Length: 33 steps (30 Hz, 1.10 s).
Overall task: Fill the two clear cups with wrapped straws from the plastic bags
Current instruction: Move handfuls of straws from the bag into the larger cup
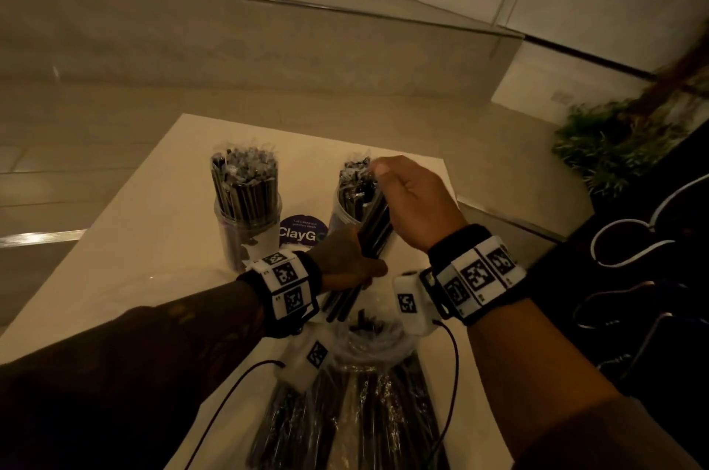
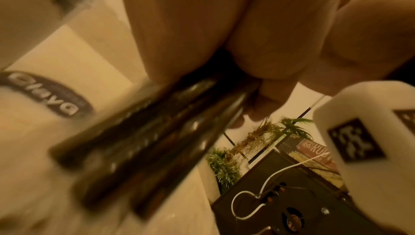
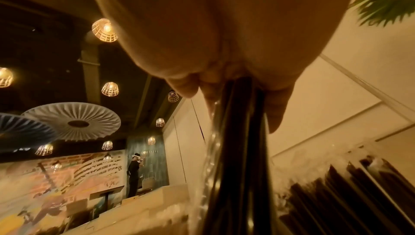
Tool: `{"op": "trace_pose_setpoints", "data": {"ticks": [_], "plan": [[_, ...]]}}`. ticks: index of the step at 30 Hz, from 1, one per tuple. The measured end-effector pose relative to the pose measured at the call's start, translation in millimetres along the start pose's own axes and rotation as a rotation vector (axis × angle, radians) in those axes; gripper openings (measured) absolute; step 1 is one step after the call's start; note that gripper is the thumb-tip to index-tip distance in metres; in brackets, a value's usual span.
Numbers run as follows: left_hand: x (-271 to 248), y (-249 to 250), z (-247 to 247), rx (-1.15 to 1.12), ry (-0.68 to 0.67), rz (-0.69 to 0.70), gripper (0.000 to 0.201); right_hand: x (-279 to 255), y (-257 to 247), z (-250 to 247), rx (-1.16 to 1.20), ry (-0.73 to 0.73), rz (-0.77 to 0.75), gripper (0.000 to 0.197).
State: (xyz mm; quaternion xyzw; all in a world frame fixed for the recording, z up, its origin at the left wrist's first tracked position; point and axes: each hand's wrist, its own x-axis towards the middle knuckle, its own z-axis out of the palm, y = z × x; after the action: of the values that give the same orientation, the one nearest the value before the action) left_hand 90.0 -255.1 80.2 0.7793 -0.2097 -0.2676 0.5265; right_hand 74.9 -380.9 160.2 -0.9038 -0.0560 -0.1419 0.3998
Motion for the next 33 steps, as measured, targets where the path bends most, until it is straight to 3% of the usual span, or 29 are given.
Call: {"op": "trace_pose_setpoints", "data": {"ticks": [3,6,9,11,12,14,17,19,21,25,30,33], "plan": [[-1,-1,2,-0.037,0.021,0.001,0.028,1,0,0,0.133,0.115,0.067,0.033],[-2,-2,4,-0.014,0.031,0.038,0.031,-6,5,7,0.234,0.131,0.140,0.039],[-1,3,3,0.002,0.040,0.119,0.025,-20,10,14,0.538,0.299,0.318,0.054],[-2,10,7,0.079,0.043,0.232,0.018,-31,13,26,0.586,0.199,0.380,0.032],[-1,11,9,0.142,0.051,0.269,0.024,-34,12,32,0.541,0.192,0.392,0.019],[1,9,7,0.278,0.102,0.325,0.037,-32,10,33,0.514,0.277,0.404,0.010],[8,-9,-2,0.382,0.216,0.359,0.061,-12,5,6,0.566,0.459,0.303,0.012],[11,-12,-3,0.470,0.282,0.361,0.063,4,4,-17,0.527,0.585,0.234,0.007],[14,-10,-4,0.493,0.315,0.269,0.059,17,2,-28,0.487,0.637,0.191,0.005],[23,-7,-5,0.448,0.357,0.203,0.042,36,-1,-18,0.436,0.614,0.206,0.011],[33,-9,-9,0.384,0.341,0.124,0.022,42,15,26,0.426,0.542,0.359,0.020],[36,-12,-9,0.400,0.372,0.142,0.028,33,34,56,0.372,0.458,0.470,0.034]]}}
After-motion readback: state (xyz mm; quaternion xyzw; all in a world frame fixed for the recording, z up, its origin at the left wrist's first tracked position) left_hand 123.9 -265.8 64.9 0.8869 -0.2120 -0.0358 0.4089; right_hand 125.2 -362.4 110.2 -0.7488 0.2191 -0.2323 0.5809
